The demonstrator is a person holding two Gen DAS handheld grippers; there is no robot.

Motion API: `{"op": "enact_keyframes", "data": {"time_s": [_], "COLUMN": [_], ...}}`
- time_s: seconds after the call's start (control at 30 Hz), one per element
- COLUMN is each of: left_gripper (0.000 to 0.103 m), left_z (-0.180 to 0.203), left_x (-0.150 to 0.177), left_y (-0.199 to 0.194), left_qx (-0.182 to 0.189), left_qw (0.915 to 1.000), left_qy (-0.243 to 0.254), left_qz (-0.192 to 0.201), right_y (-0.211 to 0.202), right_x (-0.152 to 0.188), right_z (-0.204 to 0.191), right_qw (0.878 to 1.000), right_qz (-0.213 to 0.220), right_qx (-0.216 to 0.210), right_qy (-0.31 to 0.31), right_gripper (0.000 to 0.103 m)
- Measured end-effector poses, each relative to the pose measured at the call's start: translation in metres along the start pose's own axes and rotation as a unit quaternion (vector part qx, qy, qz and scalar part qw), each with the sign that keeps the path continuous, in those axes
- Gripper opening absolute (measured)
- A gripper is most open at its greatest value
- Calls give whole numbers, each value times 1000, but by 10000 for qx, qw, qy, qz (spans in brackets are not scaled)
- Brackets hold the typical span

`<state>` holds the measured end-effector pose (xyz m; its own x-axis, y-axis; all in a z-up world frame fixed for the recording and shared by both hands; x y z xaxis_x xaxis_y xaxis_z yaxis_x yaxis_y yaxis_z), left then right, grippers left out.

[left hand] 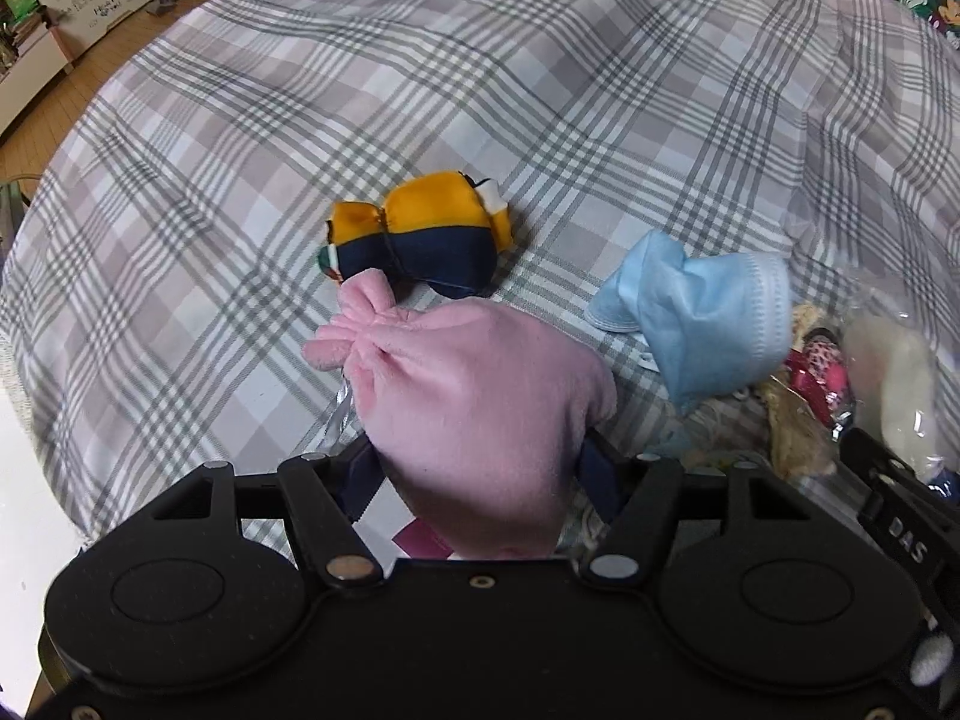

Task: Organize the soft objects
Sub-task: 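Lift the pink pouch and wrapped white item and carry them to the tray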

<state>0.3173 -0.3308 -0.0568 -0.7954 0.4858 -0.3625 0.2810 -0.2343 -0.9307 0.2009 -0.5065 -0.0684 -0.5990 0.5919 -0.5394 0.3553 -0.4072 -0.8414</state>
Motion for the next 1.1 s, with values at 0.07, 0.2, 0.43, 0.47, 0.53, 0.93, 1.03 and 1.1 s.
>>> {"op": "enact_keyframes", "data": {"time_s": [0.07, 0.2, 0.43, 0.47, 0.53, 0.93, 1.03, 1.1], "left_gripper": [62, 62, 62, 62, 62, 62, 62, 62], "left_z": [-2, -5, -14, -16, -20, -50, -63, -73], "left_x": [3, 12, 35, 38, 46, 96, 111, 122], "left_y": [-8, -28, -68, -73, -84, -145, -159, -168], "left_qx": [23, 40, 89, 77, 64, 93, 44, -3], "left_qw": [10000, 9999, 9993, 9993, 9990, 9971, 9965, 9961], "left_qy": [-23, -12, 13, 20, 21, -78, -141, -191], "left_qz": [53, 159, 353, 378, 434, 748, 824, 857], "right_y": [-2, -7, -23, -27, -36, -120, -142, -157], "right_x": [0, 0, -2, -2, -2, 4, 11, 17], "right_z": [1, 5, 15, 17, 23, 41, 41, 40], "right_qw": [9999, 9998, 9992, 9990, 9986, 9939, 9931, 9928], "right_qz": [69, 143, 315, 348, 413, 1020, 1112, 1150], "right_qx": [74, 121, 237, 265, 331, 408, 294, 170], "right_qy": [-11, 3, 80, 82, 66, -134, -218, -273], "right_gripper": [41, 41, 41, 41, 41, 41, 41, 41]}}
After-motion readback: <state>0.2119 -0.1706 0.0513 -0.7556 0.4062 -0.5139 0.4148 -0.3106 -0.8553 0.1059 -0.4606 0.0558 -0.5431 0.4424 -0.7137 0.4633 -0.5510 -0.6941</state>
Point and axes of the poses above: each gripper's, at about its wrist camera, not at the fingertips, and y roughly the way its jaws point, z to its right, x to its underside, the point moved 6 cm from there along y, roughly the way its jaws point, and after that the axes turned 2 degrees about x, right-handed, at the moved point
